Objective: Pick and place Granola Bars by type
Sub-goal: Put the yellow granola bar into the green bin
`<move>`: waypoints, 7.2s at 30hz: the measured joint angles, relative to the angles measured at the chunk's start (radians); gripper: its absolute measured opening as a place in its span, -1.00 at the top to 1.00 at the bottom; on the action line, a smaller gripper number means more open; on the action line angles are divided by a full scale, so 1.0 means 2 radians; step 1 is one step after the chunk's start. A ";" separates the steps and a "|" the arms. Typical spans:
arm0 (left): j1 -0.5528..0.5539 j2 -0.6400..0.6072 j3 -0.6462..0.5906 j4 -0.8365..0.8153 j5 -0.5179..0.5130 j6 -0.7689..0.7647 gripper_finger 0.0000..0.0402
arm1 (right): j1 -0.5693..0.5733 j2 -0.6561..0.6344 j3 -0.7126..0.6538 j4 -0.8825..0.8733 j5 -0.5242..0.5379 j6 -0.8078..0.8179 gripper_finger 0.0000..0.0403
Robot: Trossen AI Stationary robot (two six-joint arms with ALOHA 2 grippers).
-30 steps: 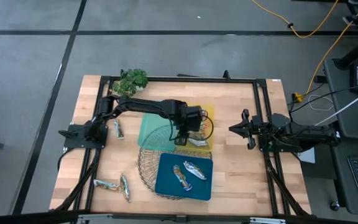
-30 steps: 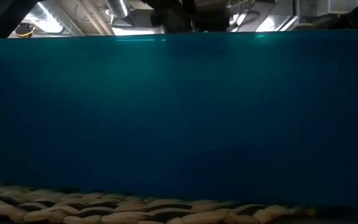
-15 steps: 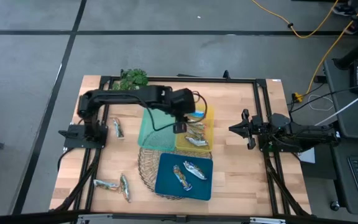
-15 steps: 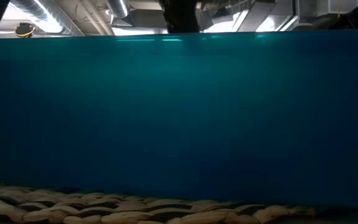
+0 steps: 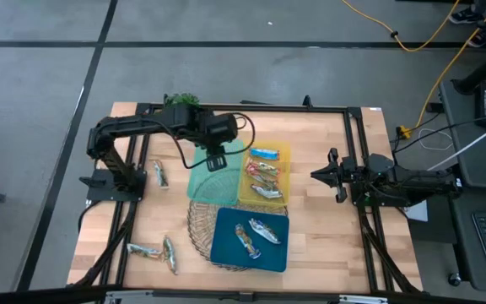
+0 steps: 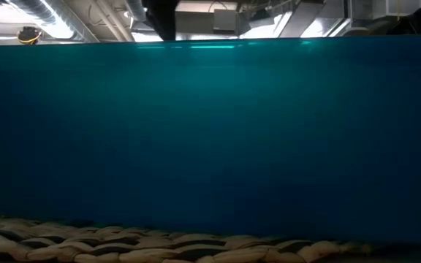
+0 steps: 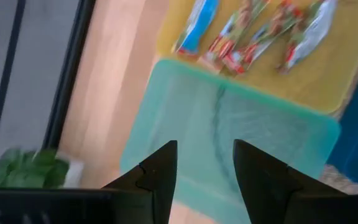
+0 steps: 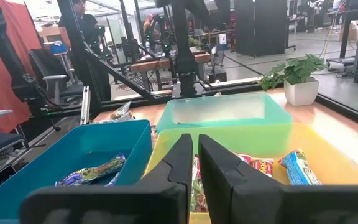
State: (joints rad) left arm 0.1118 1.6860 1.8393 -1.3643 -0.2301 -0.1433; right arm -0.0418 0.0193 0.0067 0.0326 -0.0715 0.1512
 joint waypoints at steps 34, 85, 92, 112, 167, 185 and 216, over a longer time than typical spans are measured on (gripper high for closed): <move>0.050 -0.316 -0.513 0.059 -0.076 -0.361 0.40 | 0.000 0.000 0.000 0.000 0.000 0.000 0.84; 0.050 -0.157 -0.622 0.166 -0.064 -0.498 -0.22 | 0.000 0.000 0.000 0.000 0.000 0.000 0.84; 0.050 -0.137 -0.622 0.186 -0.057 -0.490 0.09 | 0.000 0.000 0.000 0.000 0.000 0.000 0.84; 0.050 -0.142 -0.626 0.187 -0.055 -0.489 0.76 | 0.000 0.000 0.000 0.000 0.000 0.000 0.84; -0.022 -0.408 -0.373 0.331 -0.029 -0.127 0.77 | 0.000 0.000 0.000 0.000 0.000 0.000 0.84; -0.046 -0.400 -0.360 0.442 0.032 -0.063 0.77 | 0.000 0.000 0.000 0.000 0.000 0.000 0.84; 0.136 -0.143 -0.155 0.256 0.101 0.070 0.77 | 0.000 0.000 0.000 0.000 0.000 0.000 0.84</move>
State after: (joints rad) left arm 0.3835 1.3993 1.5291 -0.8533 -0.0278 -0.0035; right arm -0.0418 0.0193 0.0067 0.0326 -0.0715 0.1516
